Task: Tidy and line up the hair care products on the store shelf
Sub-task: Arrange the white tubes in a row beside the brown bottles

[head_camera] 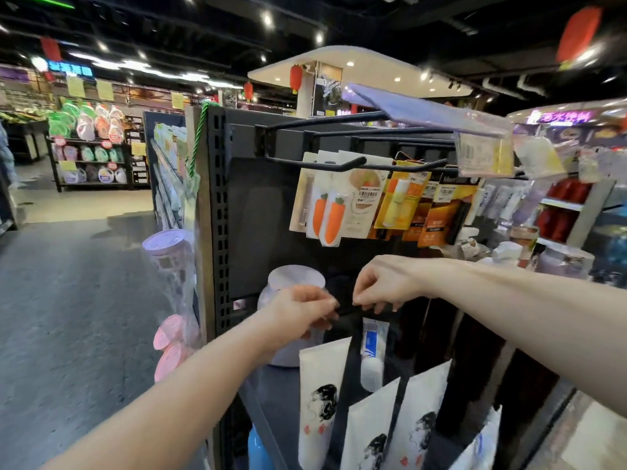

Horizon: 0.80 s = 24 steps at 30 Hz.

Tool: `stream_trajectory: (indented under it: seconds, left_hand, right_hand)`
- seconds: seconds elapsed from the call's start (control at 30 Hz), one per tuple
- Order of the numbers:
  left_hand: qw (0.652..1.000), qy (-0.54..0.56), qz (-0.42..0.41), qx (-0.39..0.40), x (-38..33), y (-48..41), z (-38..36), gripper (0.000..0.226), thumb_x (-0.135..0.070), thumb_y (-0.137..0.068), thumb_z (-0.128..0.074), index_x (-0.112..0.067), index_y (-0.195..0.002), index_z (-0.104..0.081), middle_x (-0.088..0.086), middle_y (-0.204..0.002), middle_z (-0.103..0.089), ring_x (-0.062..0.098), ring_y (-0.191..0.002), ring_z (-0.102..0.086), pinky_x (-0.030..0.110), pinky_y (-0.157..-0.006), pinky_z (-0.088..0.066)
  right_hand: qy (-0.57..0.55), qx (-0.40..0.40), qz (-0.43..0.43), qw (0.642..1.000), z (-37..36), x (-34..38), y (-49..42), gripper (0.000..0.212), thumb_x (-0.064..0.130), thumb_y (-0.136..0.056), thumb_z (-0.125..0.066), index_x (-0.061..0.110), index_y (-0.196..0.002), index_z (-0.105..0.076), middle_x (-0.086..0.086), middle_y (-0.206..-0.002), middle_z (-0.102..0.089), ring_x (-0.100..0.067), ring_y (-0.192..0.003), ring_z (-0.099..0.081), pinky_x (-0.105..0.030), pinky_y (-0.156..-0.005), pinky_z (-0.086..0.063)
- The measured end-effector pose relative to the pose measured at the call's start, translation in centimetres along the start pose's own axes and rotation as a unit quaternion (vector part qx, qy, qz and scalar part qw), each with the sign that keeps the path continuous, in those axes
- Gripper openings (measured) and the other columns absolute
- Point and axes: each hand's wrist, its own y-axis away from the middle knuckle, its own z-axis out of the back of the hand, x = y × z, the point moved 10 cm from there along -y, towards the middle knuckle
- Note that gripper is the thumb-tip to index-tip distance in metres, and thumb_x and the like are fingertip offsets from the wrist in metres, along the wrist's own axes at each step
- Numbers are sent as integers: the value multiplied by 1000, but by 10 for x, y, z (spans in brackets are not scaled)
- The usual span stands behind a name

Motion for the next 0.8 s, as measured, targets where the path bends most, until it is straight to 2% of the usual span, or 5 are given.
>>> stream_trajectory:
  seconds: [0.23, 0.47, 0.6, 0.7, 0.8]
  left_hand:
    - [980, -126, 34, 149, 27, -54, -57, 18, -26, -89, -57, -19, -106, -60, 0, -99, -63, 10, -87, -60, 26, -74, -47]
    - [940, -264, 47, 209, 55, -79, -92, 19, -39, -80, -65, -26, -87, -53, -4, -79, -57, 12, -70, -57, 21, -47, -43]
    - [916, -326, 15, 233, 47, -73, -114, 51, -38, -87, -60, -17, -130, -42, 7, -116, -59, 18, -95, -58, 22, -63, -45]
    - [908, -360, 16, 214, 46, -72, -119, 55, -36, -89, -57, -13, -134, -37, 10, -133, -52, 24, -118, -54, 24, -81, -44]
    - [919, -345, 55, 183, 55, -78, -113, 61, -36, -82, -66, -13, -131, -38, 10, -127, -55, 24, -107, -60, 26, -82, -47]
  right_hand:
    - [79, 13, -69, 994, -2, -30, -17, 9, 20, -88, -56, 23, -90, -64, -2, -86, -65, -14, -75, -61, -22, -56, -49]
    - [97, 4, -81, 992, -11, -40, -20, 15, 17, -84, -60, 14, -93, -72, 0, -76, -63, -16, -68, -58, -32, -71, -55]
    - [84, 9, -88, 993, -16, -44, -20, 16, 22, -86, -61, 14, -97, -71, -2, -85, -65, -15, -75, -61, -33, -75, -57]
    - [80, 6, -91, 993, -15, -46, -17, 21, 26, -87, -61, 13, -100, -70, -4, -88, -66, -16, -76, -62, -34, -76, -57]
    - [82, 9, -96, 992, -12, -47, -14, 22, 27, -87, -61, 13, -101, -70, -7, -96, -70, -17, -78, -63, -36, -78, -57]
